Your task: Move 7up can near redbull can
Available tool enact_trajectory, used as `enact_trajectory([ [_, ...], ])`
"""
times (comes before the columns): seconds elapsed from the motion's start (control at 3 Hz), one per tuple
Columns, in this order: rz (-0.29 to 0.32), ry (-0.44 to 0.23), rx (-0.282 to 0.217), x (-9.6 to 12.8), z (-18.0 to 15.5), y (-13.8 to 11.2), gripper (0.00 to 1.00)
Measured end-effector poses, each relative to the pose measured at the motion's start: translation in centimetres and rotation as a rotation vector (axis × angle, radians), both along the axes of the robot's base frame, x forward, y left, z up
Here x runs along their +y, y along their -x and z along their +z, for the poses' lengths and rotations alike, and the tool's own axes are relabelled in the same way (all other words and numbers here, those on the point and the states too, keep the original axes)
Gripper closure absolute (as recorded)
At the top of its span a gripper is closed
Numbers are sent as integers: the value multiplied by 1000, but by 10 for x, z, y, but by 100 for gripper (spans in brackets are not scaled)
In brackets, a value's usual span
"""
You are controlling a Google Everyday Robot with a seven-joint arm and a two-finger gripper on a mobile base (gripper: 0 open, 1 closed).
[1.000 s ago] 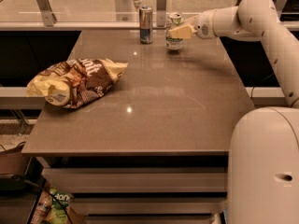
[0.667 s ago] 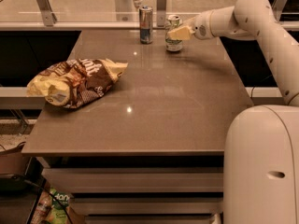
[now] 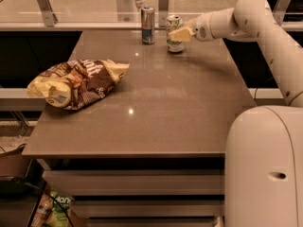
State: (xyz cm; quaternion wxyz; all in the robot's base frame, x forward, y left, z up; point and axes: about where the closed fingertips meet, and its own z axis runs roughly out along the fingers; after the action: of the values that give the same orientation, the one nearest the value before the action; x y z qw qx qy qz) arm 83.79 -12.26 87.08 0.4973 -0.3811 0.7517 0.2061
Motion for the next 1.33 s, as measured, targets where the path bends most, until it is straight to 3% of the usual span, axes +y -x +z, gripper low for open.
enact_trajectory([
  [1.0, 0, 0, 0, 0, 0, 0, 12],
  [1.33, 5, -1, 4, 4, -2, -1, 0],
])
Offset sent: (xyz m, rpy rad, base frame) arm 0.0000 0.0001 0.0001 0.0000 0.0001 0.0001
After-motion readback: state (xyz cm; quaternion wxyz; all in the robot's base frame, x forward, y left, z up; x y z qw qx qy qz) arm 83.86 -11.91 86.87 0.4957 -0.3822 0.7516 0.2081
